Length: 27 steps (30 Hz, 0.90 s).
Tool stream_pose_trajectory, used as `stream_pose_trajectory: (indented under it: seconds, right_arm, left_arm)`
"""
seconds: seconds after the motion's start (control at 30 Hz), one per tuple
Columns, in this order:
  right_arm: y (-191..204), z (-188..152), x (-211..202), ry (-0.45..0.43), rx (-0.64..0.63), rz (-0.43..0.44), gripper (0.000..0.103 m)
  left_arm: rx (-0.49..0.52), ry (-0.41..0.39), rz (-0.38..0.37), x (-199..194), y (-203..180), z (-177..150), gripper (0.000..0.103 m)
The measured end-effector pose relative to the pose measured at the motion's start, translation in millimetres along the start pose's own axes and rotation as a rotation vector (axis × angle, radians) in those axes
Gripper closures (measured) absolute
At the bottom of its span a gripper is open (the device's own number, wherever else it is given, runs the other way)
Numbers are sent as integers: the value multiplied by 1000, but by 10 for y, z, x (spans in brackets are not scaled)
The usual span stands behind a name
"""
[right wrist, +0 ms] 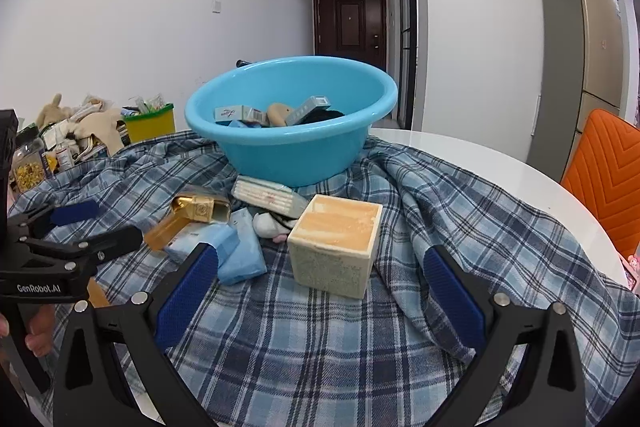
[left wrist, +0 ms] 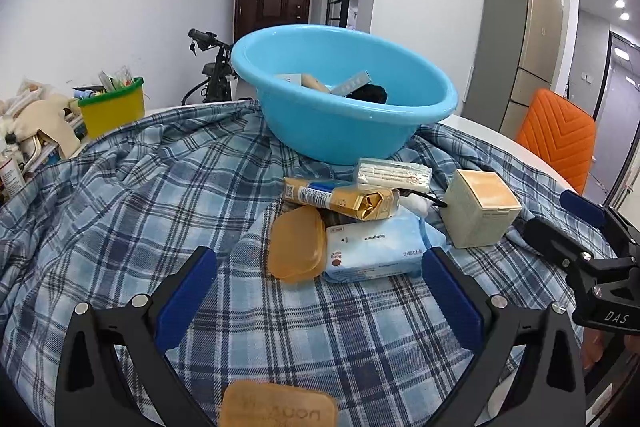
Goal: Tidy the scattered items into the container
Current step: 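Move the left tool down over the orange plastic soap box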
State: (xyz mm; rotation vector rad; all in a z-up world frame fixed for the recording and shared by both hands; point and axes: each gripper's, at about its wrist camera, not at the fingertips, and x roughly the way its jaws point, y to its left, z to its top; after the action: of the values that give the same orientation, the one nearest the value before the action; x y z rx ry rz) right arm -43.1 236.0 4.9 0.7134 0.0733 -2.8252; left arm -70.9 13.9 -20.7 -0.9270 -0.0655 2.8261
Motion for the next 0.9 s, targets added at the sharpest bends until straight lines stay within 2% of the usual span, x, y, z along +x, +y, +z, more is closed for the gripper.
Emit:
stream_pose_trajectory:
  seconds: [0.43, 0.57, 0.7, 0.9]
  right_arm:
    - [-29, 69, 227, 34, 12, 9, 1]
    - [2, 72, 270, 56, 0, -9, 1]
    - [4, 70, 292, 65, -2, -15, 1]
    - [-2, 71, 278, 57, 3, -19, 1]
  left_arm:
    - [9, 27, 8, 285, -29, 109, 0]
    - [20, 49, -8, 360, -35, 128, 0]
    - [18, 106, -11, 477, -28, 125, 0]
    - [7, 122, -22, 511, -10, 118, 0]
